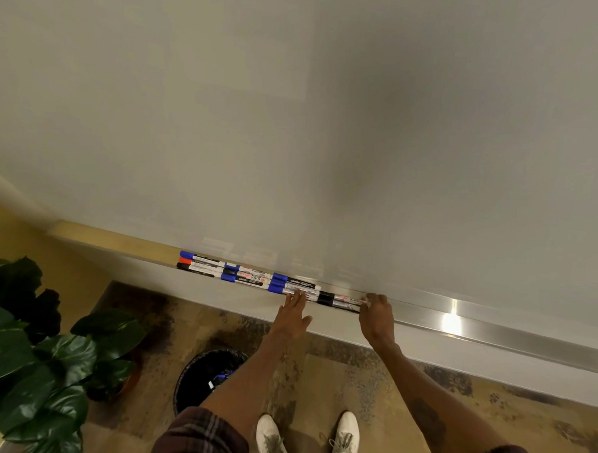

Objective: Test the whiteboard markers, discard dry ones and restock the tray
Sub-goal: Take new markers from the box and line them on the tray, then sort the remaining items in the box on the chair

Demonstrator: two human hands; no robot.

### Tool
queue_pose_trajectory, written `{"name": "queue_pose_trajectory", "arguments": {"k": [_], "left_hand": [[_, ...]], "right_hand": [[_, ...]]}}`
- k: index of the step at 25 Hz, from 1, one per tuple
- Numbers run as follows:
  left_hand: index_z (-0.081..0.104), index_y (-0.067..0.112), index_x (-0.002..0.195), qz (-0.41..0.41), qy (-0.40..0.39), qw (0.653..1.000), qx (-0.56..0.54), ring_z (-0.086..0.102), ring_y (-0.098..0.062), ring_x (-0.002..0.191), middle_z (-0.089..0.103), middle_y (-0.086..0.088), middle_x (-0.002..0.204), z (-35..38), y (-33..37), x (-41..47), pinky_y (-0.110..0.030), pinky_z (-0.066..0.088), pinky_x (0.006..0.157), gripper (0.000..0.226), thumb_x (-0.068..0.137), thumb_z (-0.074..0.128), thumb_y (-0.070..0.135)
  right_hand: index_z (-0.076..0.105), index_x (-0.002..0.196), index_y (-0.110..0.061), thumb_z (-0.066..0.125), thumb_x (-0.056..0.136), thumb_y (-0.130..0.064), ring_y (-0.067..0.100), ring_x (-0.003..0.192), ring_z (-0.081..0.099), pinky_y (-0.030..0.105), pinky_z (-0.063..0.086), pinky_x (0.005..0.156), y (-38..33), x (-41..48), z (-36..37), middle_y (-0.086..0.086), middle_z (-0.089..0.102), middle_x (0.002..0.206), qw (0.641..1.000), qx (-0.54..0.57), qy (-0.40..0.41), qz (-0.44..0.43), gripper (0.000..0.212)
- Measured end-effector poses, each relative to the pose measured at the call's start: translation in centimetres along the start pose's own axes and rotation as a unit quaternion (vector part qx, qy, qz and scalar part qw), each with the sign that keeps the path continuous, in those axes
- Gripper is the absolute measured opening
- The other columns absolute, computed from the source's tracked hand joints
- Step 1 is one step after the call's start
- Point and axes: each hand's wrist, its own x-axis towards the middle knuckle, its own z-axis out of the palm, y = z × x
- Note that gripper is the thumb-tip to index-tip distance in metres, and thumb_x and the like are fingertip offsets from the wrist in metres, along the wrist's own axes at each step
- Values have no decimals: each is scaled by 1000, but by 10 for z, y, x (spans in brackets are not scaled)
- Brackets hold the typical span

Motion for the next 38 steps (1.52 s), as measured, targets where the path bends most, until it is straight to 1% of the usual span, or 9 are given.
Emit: {"name": "queue_pose_trajectory", "arguments": {"k": [2,5,10,14,17,20,25,31,38], "left_hand": [[3,12,158,7,-4,1000,-9,-8,-25,153,-10,-4,166,-2,1,-1,-42,2,124,65,107,35,37],[7,13,159,15,-3,1000,11,-7,-25,153,-7,-4,166,-3,5,-3,-43,2,124,63,107,29,43],[8,16,159,36,-1,998,53,-7,-26,154,-4,-4,167,2,23,-6,-45,2,124,60,107,21,44],[7,16,159,73,-3,994,78,-4,-28,154,-2,-4,167,13,46,-9,-47,4,125,63,107,30,43],[7,16,159,103,-33,990,93,-5,-27,154,-3,-4,167,23,76,-12,-45,6,125,66,106,39,38],[10,15,159,129,-37,983,128,-3,-28,154,-2,-5,167,41,120,-21,-45,4,124,63,106,37,38],[11,17,159,150,-21,969,195,-4,-29,154,-1,-3,167,94,201,-42,-51,1,123,62,106,31,44],[9,21,159,184,0,959,214,-10,-28,153,-2,-1,167,171,298,-67,-55,-5,121,63,105,26,49],[7,22,159,254,-10,934,252,-11,-28,153,-4,-2,167,255,401,-88,-52,-4,121,64,105,26,51]], "right_hand": [[56,131,-7,47,99,-14,33,121,50,44,45,99,-7,-9,1,14,55,134,999,-37,1,-27,34],[47,141,-10,47,101,-24,30,137,39,43,33,112,-15,-21,4,11,45,148,996,-81,-10,-41,42],[37,147,-15,39,104,-36,26,145,28,43,22,118,-10,-41,-1,8,35,155,995,-100,8,-24,48],[30,150,-16,32,105,-41,26,149,20,46,17,120,10,-52,-17,7,27,159,995,-101,15,8,52],[26,152,-16,30,105,-42,26,150,16,46,15,122,32,-62,-40,7,23,161,995,-91,25,30,54],[24,153,-16,29,105,-42,25,151,14,46,13,122,61,-78,-70,7,21,162,995,-84,42,46,55],[20,155,-17,25,105,-45,25,152,11,46,10,122,130,-110,-132,6,17,163,993,-83,62,63,58],[22,154,-17,25,104,-46,25,151,13,47,12,122,223,-151,-206,5,20,163,988,-73,108,87,58],[21,154,-19,22,104,-48,26,152,10,48,6,122,320,-201,-279,4,16,163,974,-62,162,145,58]]}}
